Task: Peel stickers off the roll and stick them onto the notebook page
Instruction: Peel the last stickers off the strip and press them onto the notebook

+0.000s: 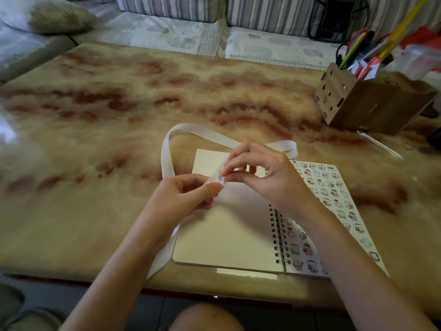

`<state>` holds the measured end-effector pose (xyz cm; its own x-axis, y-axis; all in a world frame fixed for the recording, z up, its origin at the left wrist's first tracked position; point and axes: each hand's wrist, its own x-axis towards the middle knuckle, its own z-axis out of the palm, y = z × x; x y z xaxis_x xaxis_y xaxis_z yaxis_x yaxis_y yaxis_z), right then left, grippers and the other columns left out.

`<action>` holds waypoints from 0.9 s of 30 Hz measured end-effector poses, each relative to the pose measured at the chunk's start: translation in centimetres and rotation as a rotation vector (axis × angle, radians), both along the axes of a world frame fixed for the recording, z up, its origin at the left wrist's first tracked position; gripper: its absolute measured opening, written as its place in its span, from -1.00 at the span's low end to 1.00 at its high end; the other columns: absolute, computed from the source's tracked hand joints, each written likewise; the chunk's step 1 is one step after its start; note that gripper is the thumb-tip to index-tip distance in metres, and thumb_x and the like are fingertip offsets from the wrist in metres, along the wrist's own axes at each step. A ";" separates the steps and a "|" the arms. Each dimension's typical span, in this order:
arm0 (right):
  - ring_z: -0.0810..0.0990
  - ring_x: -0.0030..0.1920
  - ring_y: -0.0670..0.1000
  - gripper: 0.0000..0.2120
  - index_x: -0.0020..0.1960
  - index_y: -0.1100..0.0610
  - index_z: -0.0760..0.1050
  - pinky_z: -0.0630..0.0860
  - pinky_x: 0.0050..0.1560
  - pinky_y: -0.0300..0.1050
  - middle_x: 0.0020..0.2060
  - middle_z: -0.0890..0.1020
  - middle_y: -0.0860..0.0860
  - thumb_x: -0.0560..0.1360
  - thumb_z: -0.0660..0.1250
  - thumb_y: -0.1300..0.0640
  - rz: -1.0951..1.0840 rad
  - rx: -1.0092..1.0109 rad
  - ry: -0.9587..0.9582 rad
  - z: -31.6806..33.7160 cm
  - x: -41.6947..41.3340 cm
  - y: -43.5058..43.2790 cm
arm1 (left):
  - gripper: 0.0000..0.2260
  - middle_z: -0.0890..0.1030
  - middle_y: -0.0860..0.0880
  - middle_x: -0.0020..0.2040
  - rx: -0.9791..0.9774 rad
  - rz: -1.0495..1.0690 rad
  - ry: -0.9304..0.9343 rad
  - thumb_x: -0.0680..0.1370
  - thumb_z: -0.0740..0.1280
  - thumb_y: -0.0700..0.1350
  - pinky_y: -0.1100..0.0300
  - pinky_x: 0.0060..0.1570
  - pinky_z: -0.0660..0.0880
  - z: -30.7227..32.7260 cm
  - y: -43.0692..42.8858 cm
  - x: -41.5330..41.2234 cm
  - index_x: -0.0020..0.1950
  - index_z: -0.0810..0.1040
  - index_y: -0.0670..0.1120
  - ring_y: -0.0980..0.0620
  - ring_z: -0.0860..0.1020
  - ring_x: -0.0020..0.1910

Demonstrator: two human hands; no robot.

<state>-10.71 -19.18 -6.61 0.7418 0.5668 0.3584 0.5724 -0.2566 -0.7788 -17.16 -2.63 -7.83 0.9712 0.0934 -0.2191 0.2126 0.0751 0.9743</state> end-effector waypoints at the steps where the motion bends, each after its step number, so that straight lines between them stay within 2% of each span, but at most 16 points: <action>1: 0.53 -0.21 0.04 -0.94 -0.14 0.20 0.66 0.41 -0.20 -0.15 -0.13 0.60 0.05 0.39 0.46 0.26 -0.001 0.005 0.004 0.0 0.1 0.0 | -0.90 0.55 0.06 -0.42 0.004 0.000 -0.004 0.44 0.42 -0.15 0.40 -0.32 0.47 0.0 0.0 0.0 -0.19 0.67 -0.17 0.20 0.49 -0.39; 6: 0.51 -0.21 0.06 -0.94 -0.14 0.21 0.66 0.38 -0.18 -0.23 -0.12 0.59 0.08 0.39 0.47 0.27 0.001 0.020 0.063 0.0 0.1 0.0 | -0.91 0.58 0.04 -0.39 0.014 0.010 -0.011 0.43 0.43 -0.14 0.39 -0.29 0.50 0.1 0.1 -0.1 -0.18 0.68 -0.16 0.19 0.51 -0.37; 9: 0.50 -0.19 0.06 -0.95 -0.14 0.19 0.67 0.40 -0.16 -0.19 -0.10 0.58 0.07 0.39 0.47 0.26 -0.006 0.039 0.078 0.0 0.1 0.0 | -0.91 0.59 0.05 -0.38 -0.021 0.006 -0.005 0.41 0.43 -0.13 0.38 -0.28 0.49 0.1 0.1 -0.2 -0.18 0.67 -0.15 0.18 0.53 -0.34; 14: 0.51 -0.17 0.04 -0.94 -0.14 0.16 0.67 0.42 -0.15 -0.16 -0.10 0.57 0.05 0.39 0.48 0.24 -0.028 0.062 0.063 0.1 -0.1 -0.1 | -0.77 0.58 0.02 -0.34 -0.123 -0.018 -0.007 0.25 0.43 0.01 0.35 -0.25 0.52 0.5 -0.1 -0.4 -0.24 0.65 -0.12 0.16 0.54 -0.32; 16: 0.52 -0.15 0.04 -0.94 -0.14 0.16 0.67 0.42 -0.15 -0.17 -0.10 0.57 0.05 0.39 0.48 0.24 -0.033 0.069 0.062 0.0 -0.2 -0.1 | -0.79 0.59 0.02 -0.34 -0.097 -0.015 -0.006 0.27 0.44 -0.02 0.36 -0.24 0.52 0.4 -0.2 -0.3 -0.21 0.66 -0.13 0.17 0.54 -0.32; 20: 0.52 -0.14 0.06 -0.94 -0.14 0.16 0.67 0.42 -0.14 -0.17 -0.10 0.57 0.06 0.38 0.48 0.24 -0.029 0.067 0.074 0.0 -0.4 -0.1 | -0.96 0.57 0.02 -0.37 -0.057 0.020 -0.007 0.43 0.42 -0.20 0.40 -0.27 0.49 0.1 -0.4 -0.3 -0.15 0.66 -0.16 0.17 0.52 -0.36; 23: 0.51 -0.14 0.06 -0.95 -0.15 0.17 0.67 0.41 -0.15 -0.22 -0.10 0.57 0.06 0.39 0.48 0.24 -0.032 0.063 0.091 0.1 -0.5 -0.1 | -0.97 0.56 0.03 -0.38 -0.039 0.026 -0.023 0.44 0.42 -0.21 0.39 -0.28 0.48 0.0 -0.4 -0.3 -0.17 0.65 -0.15 0.18 0.51 -0.36; 27: 0.51 -0.12 0.04 -0.95 -0.16 0.14 0.67 0.39 -0.14 -0.26 -0.10 0.57 0.04 0.38 0.49 0.23 -0.042 0.054 0.104 0.2 -0.4 -0.1 | -0.96 0.57 0.00 -0.35 0.002 0.032 -0.030 0.43 0.43 -0.18 0.31 -0.17 0.49 -0.1 -0.3 -0.2 -0.16 0.66 -0.14 0.14 0.51 -0.34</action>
<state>-11.14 -19.25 -6.45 0.7993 0.5164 0.3074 0.4772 -0.2346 -0.8469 -17.39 -2.93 -7.93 0.9738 0.1250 -0.1901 0.1812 0.0792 0.9803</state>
